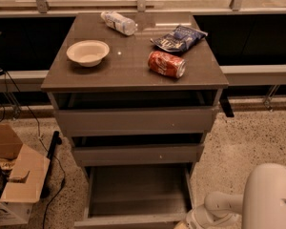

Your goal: Close bottom drawer

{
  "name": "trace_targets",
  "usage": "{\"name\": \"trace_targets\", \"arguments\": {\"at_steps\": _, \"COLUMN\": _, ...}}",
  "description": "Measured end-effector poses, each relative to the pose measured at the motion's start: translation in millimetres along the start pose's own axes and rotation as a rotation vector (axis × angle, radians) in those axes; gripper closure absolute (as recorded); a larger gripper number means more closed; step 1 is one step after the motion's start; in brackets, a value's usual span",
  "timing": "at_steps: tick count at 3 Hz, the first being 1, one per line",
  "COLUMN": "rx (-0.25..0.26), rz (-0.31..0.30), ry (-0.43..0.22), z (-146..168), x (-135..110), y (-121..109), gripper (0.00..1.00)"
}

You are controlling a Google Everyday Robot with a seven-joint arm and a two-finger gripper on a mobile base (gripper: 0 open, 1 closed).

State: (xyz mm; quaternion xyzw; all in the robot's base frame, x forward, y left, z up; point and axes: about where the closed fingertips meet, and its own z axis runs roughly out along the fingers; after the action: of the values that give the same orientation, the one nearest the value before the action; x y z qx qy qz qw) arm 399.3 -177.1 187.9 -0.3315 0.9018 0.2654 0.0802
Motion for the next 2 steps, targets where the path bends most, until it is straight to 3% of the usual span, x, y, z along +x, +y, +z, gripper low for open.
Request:
{"name": "trace_targets", "arguments": {"at_steps": 1, "rx": -0.002, "rz": -0.001, "ry": -0.022, "z": 7.6, "x": -4.1, "y": -4.2, "gripper": 1.00}}
{"name": "trace_targets", "arguments": {"at_steps": 2, "rx": 0.020, "rz": -0.047, "ry": -0.092, "z": 8.4, "x": -28.0, "y": -10.8, "gripper": 1.00}}
